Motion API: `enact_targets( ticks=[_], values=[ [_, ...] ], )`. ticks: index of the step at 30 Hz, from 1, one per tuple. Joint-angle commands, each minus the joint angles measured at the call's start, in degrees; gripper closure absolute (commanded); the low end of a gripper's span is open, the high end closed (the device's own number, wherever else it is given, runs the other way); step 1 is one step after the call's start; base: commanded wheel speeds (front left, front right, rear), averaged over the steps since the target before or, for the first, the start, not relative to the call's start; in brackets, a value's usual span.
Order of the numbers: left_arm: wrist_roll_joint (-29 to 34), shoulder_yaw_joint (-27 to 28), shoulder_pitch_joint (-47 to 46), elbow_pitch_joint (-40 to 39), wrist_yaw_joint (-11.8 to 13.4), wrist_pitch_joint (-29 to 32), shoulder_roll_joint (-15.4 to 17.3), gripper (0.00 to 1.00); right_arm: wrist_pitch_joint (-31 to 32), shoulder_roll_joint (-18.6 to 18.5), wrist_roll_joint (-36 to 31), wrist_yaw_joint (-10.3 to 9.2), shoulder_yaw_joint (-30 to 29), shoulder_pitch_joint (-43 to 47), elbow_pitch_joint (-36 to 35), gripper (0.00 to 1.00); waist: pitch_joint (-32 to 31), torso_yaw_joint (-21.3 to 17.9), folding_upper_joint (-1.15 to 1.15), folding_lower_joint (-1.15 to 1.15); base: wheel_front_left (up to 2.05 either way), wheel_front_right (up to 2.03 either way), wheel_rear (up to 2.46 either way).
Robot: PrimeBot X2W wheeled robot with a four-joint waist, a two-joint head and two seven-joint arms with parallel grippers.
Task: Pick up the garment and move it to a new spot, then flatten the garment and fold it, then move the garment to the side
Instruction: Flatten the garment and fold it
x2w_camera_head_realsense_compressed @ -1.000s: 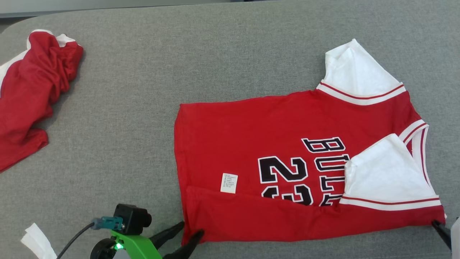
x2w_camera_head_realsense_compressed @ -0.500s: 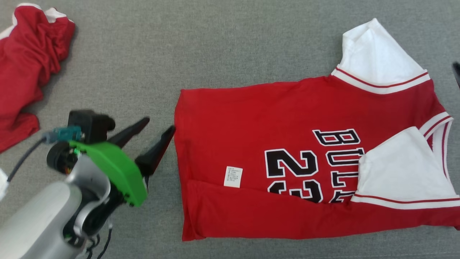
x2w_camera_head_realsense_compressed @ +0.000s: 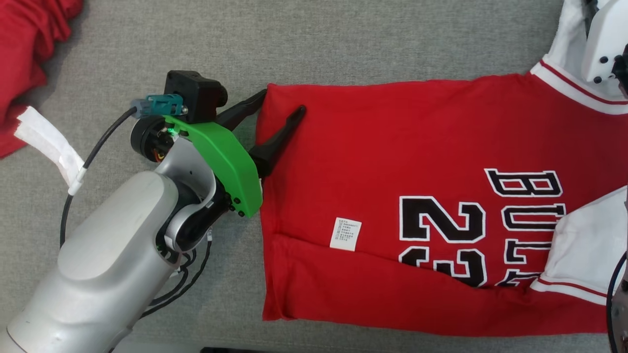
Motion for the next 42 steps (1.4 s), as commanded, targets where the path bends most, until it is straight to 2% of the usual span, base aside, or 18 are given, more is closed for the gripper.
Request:
enact_targets(
  ticks=[1,10,11,12,13,16,20,25,29,34,38,42],
  values=[
    [0.4,-0.3,-0.4,0.8,-0.3,0.0,-0.2,0.0,-0.5,-0.4,-0.8,-0.08,0.0,-0.4,1.2,0.0,1.3,1.4,0.0,-0.01,0.0,0.0,0.0],
    [0.2,-0.7,-1.2,1.5,-1.5,0.2,0.2,0.0,0.0,-0.8,0.8,-0.08,1.5,1.6,5.7,0.0,0.3,-0.3,0.0,-0.01,0.0,0.0,0.0],
    [0.2,-0.6,-1.2,1.6,-1.5,0.0,0.1,0.0,0.1,-0.8,1.5,-0.08,2.1,2.0,6.0,0.42,0.2,-0.4,0.0,-0.01,0.0,0.0,0.0],
    [0.3,-0.7,-1.3,1.7,-1.7,-0.1,0.0,0.4,-0.4,-0.6,2.5,-0.03,2.3,2.1,6.1,0.89,0.1,-0.5,0.0,-0.01,0.0,0.0,0.0],
    [0.0,-0.6,-1.3,1.9,-1.7,-0.4,-0.3,1.0,-1.2,-0.3,4.2,-0.03,3.2,2.2,6.0,1.0,-0.1,-0.6,0.0,-0.01,0.0,0.0,0.0],
    [0.4,-0.7,-1.8,2.2,-2.1,-0.6,0.1,1.0,-4.9,-1.8,6.0,-0.08,3.5,1.0,4.9,1.0,-0.3,-0.9,0.0,-0.01,0.0,0.0,0.0],
    [0.9,1.3,-2.6,2.0,-1.3,-2.9,0.9,1.0,-10.5,-3.0,7.7,-0.08,3.3,-1.9,2.8,1.0,-0.7,-1.0,0.0,-0.01,0.0,0.0,0.0],
    [0.7,2.9,-1.4,0.5,-0.7,-5.3,2.0,1.0,-13.3,-5.7,10.9,-0.09,2.7,-1.3,0.3,1.0,-2.5,-1.5,0.0,-0.01,0.0,0.0,0.0],
    [-0.4,3.1,1.4,-2.2,-0.3,-6.0,2.7,1.0,-14.7,-7.3,14.3,-0.09,2.2,3.3,-4.4,1.0,-4.3,-2.6,0.0,-0.01,0.0,0.0,0.0],
    [-1.0,3.0,7.7,-7.4,1.2,-8.1,4.5,1.0,-17.5,-6.4,19.2,-0.08,-3.3,18.5,-16.2,1.0,-8.8,-4.8,0.0,-0.01,0.0,0.0,0.0],
    [-0.8,2.5,13.9,-12.3,3.8,-9.0,7.1,1.0,-17.4,-3.6,21.7,-0.08,-6.5,32.2,-25.4,1.0,-11.5,-7.0,0.0,-0.01,0.0,0.0,0.0],
    [-1.1,2.3,20.0,-16.6,6.4,-9.7,9.8,1.0,-18.0,-0.2,23.0,-0.08,-7.4,41.6,-30.5,1.0,-13.2,-9.1,0.0,-0.01,0.0,0.0,0.0]
  ],
)
